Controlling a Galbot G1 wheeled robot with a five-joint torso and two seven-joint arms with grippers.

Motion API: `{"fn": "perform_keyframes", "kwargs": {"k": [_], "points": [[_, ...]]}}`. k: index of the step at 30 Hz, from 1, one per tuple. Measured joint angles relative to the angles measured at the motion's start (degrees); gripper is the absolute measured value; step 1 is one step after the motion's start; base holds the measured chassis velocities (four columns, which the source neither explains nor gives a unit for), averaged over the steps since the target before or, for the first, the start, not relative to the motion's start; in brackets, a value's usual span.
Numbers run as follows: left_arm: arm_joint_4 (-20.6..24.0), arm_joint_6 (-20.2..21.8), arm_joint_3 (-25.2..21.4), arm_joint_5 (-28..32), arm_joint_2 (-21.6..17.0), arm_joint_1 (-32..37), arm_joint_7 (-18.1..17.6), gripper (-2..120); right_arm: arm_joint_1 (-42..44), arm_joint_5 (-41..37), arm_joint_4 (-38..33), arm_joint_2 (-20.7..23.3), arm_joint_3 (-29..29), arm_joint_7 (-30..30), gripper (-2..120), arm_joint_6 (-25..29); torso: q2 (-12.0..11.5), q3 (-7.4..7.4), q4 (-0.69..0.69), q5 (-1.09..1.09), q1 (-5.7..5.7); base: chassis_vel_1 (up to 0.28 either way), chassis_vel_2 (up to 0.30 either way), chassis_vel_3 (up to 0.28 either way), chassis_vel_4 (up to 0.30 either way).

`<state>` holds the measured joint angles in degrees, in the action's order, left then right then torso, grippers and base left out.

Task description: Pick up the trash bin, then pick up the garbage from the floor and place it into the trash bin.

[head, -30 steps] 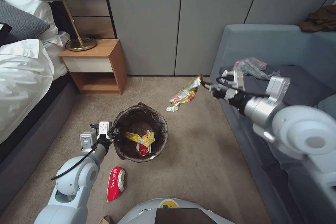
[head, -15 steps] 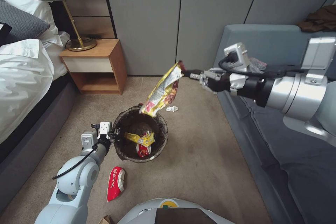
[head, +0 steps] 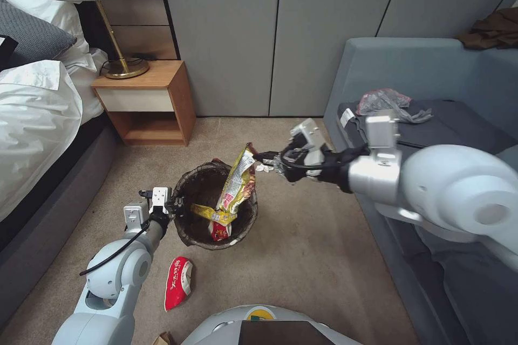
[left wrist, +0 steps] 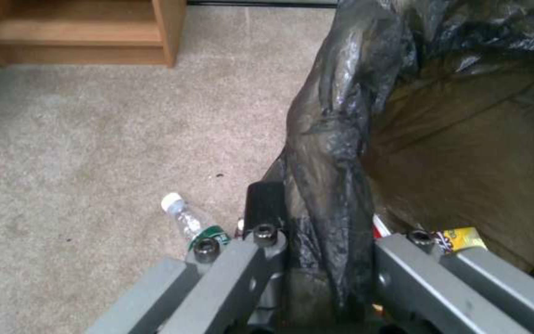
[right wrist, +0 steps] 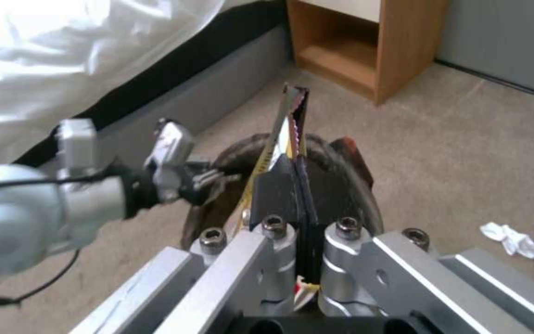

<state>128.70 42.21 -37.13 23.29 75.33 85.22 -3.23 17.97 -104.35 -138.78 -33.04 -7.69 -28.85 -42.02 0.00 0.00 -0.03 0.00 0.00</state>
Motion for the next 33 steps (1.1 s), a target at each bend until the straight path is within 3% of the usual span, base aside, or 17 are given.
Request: {"fn": "perform_keyframes", "kwargs": {"k": [4, 18, 33], "points": [[-0.1, 0.0, -0.4, 0.1, 0.1, -0.1, 0.0, 0, -3.8, 0.7, 3.2, -4.1, -5.9, -1.2, 0, 0.8, 0.0, 0.00, 0.01, 0.01, 0.00, 0.000, 0.000, 0.000, 0.000], [-0.3, 0.0, -1.0, 0.0, 0.6, -0.1, 0.1, 0, -6.9, 3.3, 7.4, -11.2, -14.6, -3.4, -1, 2.0, 0.0, 0.00, 0.01, 0.02, 0.00, 0.000, 0.000, 0.000, 0.000], [-0.9, -0.1, -1.2, 0.0, 0.7, -0.6, 0.1, 0, -4.7, 5.1, 9.4, -12.6, -15.4, -4.1, 52, 2.2, 0.0, 0.00, 0.00, 0.01, 0.00, 0.000, 0.000, 0.000, 0.000]]}}
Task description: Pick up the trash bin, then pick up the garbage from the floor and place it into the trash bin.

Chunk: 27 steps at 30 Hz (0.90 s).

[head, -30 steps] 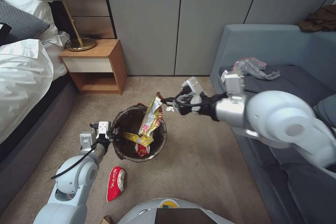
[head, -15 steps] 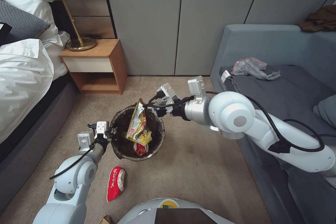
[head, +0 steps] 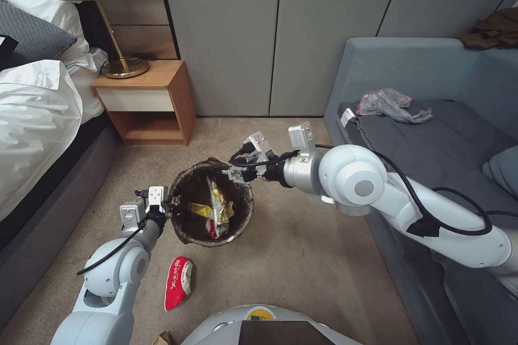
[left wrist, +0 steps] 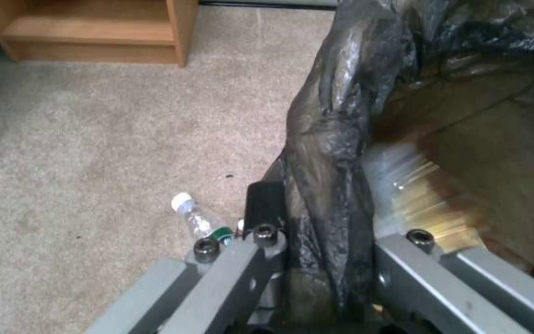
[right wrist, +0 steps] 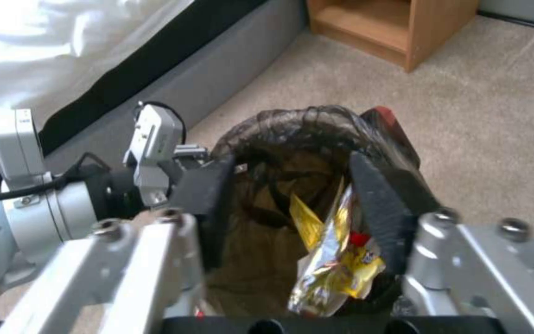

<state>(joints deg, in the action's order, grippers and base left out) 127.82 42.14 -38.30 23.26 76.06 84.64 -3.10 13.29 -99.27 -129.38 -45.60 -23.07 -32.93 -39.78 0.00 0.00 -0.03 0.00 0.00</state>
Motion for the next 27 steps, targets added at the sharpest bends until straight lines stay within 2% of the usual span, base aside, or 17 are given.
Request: {"fn": "perform_keyframes", "kwargs": {"k": [3, 4, 7, 8, 10, 11, 14, 15, 16, 17, 20, 21, 22, 24, 25, 26, 27], "points": [[-0.1, 0.0, 0.0, 0.0, 0.1, 0.0, 0.0, 0, 0.1, 0.0, 0.1, -0.1, 0.0, -0.2, 61, -0.1, 0.0, 0.00, 0.00, 0.00, 0.00, 0.000, 0.000, 0.000, 0.000], [-0.1, 0.0, -0.1, 0.0, 0.1, 0.0, 0.0, 0, 0.3, 0.0, 0.1, -0.1, 0.2, -0.2, 69, -0.1, 0.0, 0.00, 0.00, 0.00, 0.00, 0.000, 0.000, 0.000, 0.000], [0.0, 0.0, -0.2, 0.0, 0.2, 0.0, 0.0, 0, 1.1, 0.6, -0.1, -0.1, 2.0, -0.2, 80, 0.4, 0.0, 0.00, 0.01, 0.00, 0.00, 0.000, 0.000, 0.000, 0.000], [0.0, 0.0, -0.2, 0.0, 0.2, 0.0, 0.0, 0, 1.1, 0.6, -0.1, -0.1, 2.0, -0.2, 80, 0.4, 0.0, 0.00, 0.01, 0.00, 0.00, 0.000, 0.000, 0.000, 0.000], [0.1, 0.0, -0.2, 0.0, 0.4, 0.1, 0.1, 0, 4.0, 2.4, -0.4, 0.3, 7.3, -0.1, 91, 2.2, 0.0, 0.00, 0.03, 0.00, 0.00, 0.000, 0.000, 0.000, 0.000], [0.1, 0.0, -0.2, 0.0, 0.4, 0.1, 0.1, 0, 4.0, 2.4, -0.4, 0.3, 7.3, -0.1, 91, 2.2, 0.0, 0.00, 0.03, 0.00, 0.00, 0.000, 0.000, 0.000, 0.000], [0.8, 0.0, -0.5, 0.0, 0.3, 0.2, 0.1, 0, 10.0, 7.7, -0.2, 2.8, 16.5, 0.1, 100, 4.4, 0.0, 0.00, 0.01, -0.02, 0.00, 0.000, 0.000, 0.000, 0.000], [0.8, 0.0, -0.5, 0.0, 0.3, 0.2, 0.1, 0, 10.0, 7.7, -0.2, 2.8, 16.5, 0.1, 100, 4.4, 0.0, 0.00, 0.01, -0.02, 0.00, 0.000, 0.000, 0.000, 0.000], [1.0, 0.0, -0.6, 0.1, 0.1, 0.2, 0.1, 0, 12.4, 11.9, 0.4, 4.0, 19.7, 0.5, 100, 6.1, 0.0, 0.00, 0.01, -0.02, 0.00, 0.000, 0.000, 0.000, 0.000], [1.0, 0.0, -0.6, 0.1, 0.1, 0.2, 0.1, 0, 12.4, 11.9, 0.4, 4.0, 19.7, 0.5, 100, 6.1, 0.0, 0.00, 0.01, -0.02, 0.00, 0.000, 0.000, 0.000, 0.000], [1.5, 0.0, -0.5, 0.4, -0.2, 0.1, 0.1, 0, 25.0, 36.6, 4.4, 5.5, 34.1, 4.8, 100, 12.5, 0.0, 0.00, -0.03, -0.02, 0.00, 0.000, 0.000, 0.000, 0.000], [1.5, 0.0, -0.5, 0.4, -0.2, 0.1, 0.1, 0, 25.0, 36.6, 4.4, 5.5, 34.1, 4.8, 100, 12.5, 0.0, 0.00, -0.03, -0.02, 0.00, 0.000, 0.000, 0.000, 0.000], [1.6, 0.0, -0.3, 0.4, -0.2, 0.0, 0.1, 0, 30.3, 42.8, 5.3, 3.9, 39.0, 5.6, 100, 14.5, 0.0, 0.01, -0.03, -0.01, 0.00, 0.000, 0.000, 0.000, 0.000], [1.6, 0.0, -0.1, 0.4, -0.2, 0.0, 0.1, 0, 36.4, 46.8, 6.1, 0.9, 44.4, 6.3, 100, 16.5, 0.0, 0.00, 0.00, -0.04, 0.00, 0.000, 0.000, 0.000, 0.000], [1.6, 0.0, -0.1, 0.4, -0.2, 0.0, 0.1, 0, 36.4, 46.8, 6.1, 0.9, 44.4, 6.3, 100, 16.5, 0.0, 0.00, 0.00, -0.04, 0.00, 0.000, 0.000, 0.000, 0.000], [1.8, 0.0, 0.0, 0.3, -0.3, 0.1, 0.2, 0, 42.5, 52.1, 7.2, -2.4, 49.3, 7.9, 100, 19.8, 0.0, 0.01, 0.00, -0.04, 0.00, 0.000, 0.000, 0.000, 0.000], [1.9, 0.0, 0.0, 0.3, -0.5, 0.2, 0.2, 0, 44.9, 55.0, 7.8, -3.5, 50.9, 9.1, 100, 21.6, 0.0, 0.01, 0.01, -0.01, 0.00, 0.000, 0.000, 0.000, 0.000]]}}
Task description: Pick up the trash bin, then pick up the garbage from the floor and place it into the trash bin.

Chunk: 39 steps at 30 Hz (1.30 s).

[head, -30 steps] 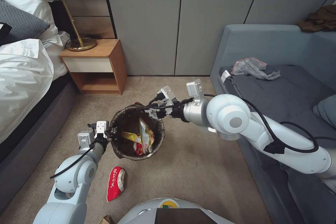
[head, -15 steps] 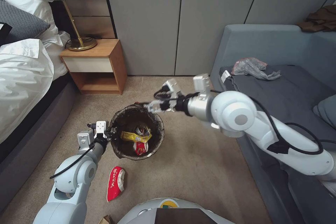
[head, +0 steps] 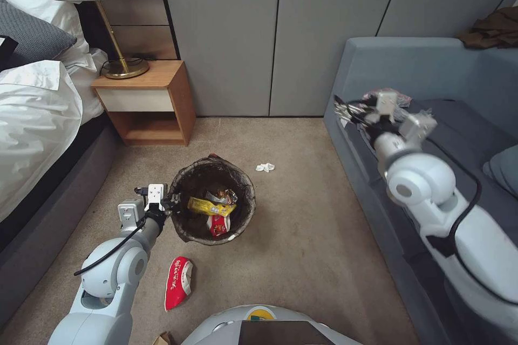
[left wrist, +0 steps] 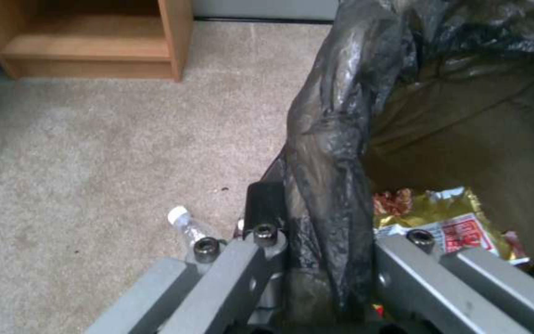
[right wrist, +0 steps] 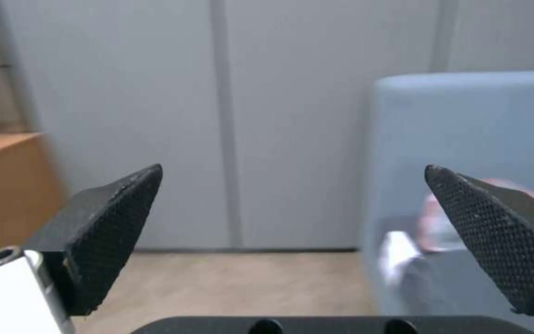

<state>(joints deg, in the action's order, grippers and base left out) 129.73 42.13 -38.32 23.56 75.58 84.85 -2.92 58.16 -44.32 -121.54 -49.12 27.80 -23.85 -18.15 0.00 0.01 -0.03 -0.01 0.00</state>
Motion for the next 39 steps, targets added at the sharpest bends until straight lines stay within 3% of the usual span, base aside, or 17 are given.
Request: {"fn": "perform_keyframes", "kwargs": {"k": [1, 4, 5, 7, 8, 9, 10, 12, 15, 28, 39], "points": [[0.0, 0.0, 0.0, 0.0, 0.0, 0.0, 0.0, 0, 0.0, 0.0, 0.0, 0.0, 0.0, 0.0, 100, 0.0, 0.0, 0.00, 0.00, 0.00, 0.00, 0.000, 0.000, 0.000, 0.000], [0.5, 0.0, -0.2, 0.0, -0.2, 0.5, 0.1, 0, 10.6, 17.4, 4.6, -6.5, 5.8, 7.4, 100, 11.3, 0.0, 0.00, -0.01, 0.02, 0.00, 0.000, 0.000, 0.000, 0.000], [0.5, 0.0, -0.2, 0.0, -0.2, 0.5, 0.1, 0, 10.6, 17.4, 4.6, -6.5, 5.8, 7.4, 100, 11.3, 0.0, 0.00, -0.01, 0.02, 0.00, 0.000, 0.000, 0.000, 0.000], [0.7, 0.0, -0.2, 0.0, -0.2, 0.9, 0.1, 0, 15.8, 26.6, 7.1, -12.8, 7.8, 10.0, 100, 17.6, 0.0, 0.00, -0.03, -0.02, 0.00, 0.000, 0.000, 0.000, 0.000], [0.8, 0.0, -0.1, 0.0, -0.2, 1.0, 0.1, 0, 17.4, 29.1, 7.7, -15.6, 8.4, 10.9, 100, 19.1, 0.0, 0.00, -0.01, 0.00, 0.00, 0.000, 0.000, 0.000, 0.000], [0.8, 0.0, -0.1, 0.0, -0.2, 1.0, 0.1, 0, 17.4, 29.1, 7.7, -15.6, 8.4, 10.9, 100, 19.1, 0.0, 0.00, -0.01, 0.00, 0.00, 0.000, 0.000, 0.000, 0.000], [0.8, 0.0, 0.0, 0.0, -0.2, 1.0, 0.1, 0, 20.0, 33.2, 9.0, -20.7, 9.3, 12.9, 100, 22.1, 0.0, 0.00, -0.02, 0.00, 0.00, 0.000, 0.000, 0.000, 0.000], [0.9, 0.0, 0.1, 0.0, -0.3, 0.9, 0.1, 0, 22.0, 37.3, 10.8, -25.3, 10.3, 15.2, 100, 25.6, 0.0, 0.00, -0.01, 0.01, 0.00, 0.000, 0.000, 0.000, 0.000], [1.1, 0.0, 0.2, 0.0, -0.4, 0.8, 0.0, 0, 22.9, 38.7, 11.7, -27.5, 10.7, 16.2, 100, 27.2, 0.0, 0.00, -0.01, 0.02, 0.00, 0.000, 0.000, 0.000, 0.000], [2.3, 0.0, 0.3, -0.3, 0.0, 1.2, 0.0, 0, 21.5, 39.1, 12.4, -28.8, 9.3, 16.0, 100, 27.3, 0.0, 0.00, 0.00, 0.02, 0.01, -0.019, 0.014, 0.015, -0.018], [2.6, 0.0, 0.2, -0.6, 0.5, 1.1, 0.0, 0, 21.0, 38.8, 12.4, -28.3, 7.7, 15.8, 100, 26.4, 0.0, -0.01, 0.00, 0.00, 0.00, -0.161, 0.160, 0.167, -0.144]]}}
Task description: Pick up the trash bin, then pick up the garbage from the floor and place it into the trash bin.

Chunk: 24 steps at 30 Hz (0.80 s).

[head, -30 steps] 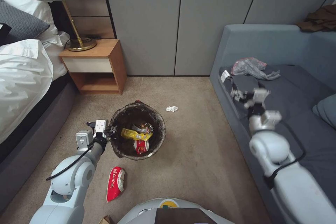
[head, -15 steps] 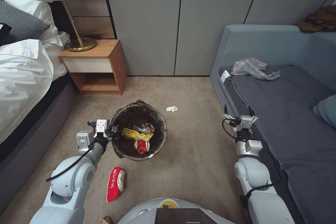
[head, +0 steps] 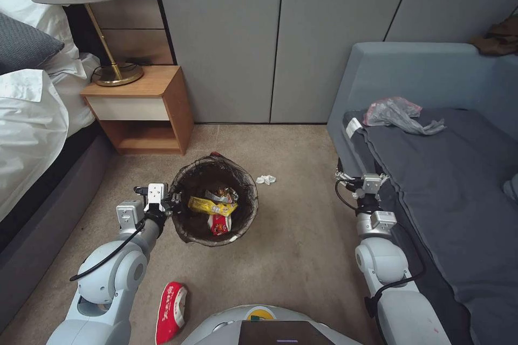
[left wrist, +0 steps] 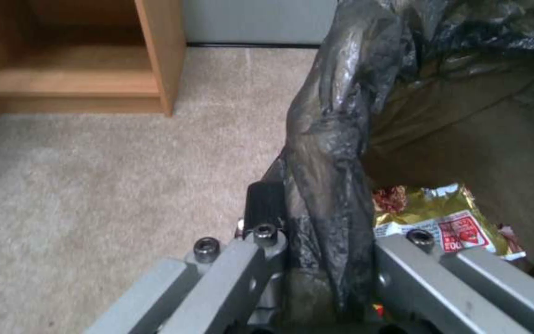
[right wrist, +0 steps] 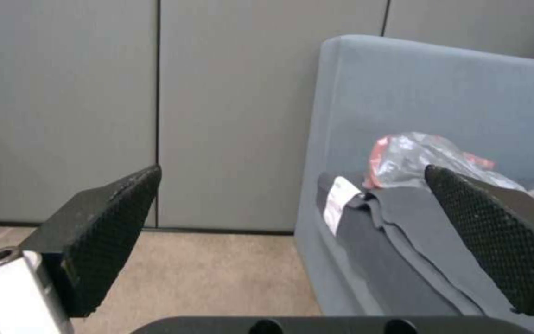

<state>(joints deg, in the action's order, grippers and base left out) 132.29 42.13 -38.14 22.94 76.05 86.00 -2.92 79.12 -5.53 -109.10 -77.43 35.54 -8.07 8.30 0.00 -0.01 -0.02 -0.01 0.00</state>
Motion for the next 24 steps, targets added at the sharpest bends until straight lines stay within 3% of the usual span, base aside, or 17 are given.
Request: {"fn": "perform_keyframes", "kwargs": {"k": [24], "points": [[-0.8, 0.0, -0.3, 0.0, 0.1, -0.1, 0.0, 0, -0.1, 0.0, 0.3, 0.6, -0.7, -1.1, 100, -1.1, 0.0, 0.00, 0.01, 0.01, 0.00, -0.125, 0.125, 0.122, -0.125]]}}
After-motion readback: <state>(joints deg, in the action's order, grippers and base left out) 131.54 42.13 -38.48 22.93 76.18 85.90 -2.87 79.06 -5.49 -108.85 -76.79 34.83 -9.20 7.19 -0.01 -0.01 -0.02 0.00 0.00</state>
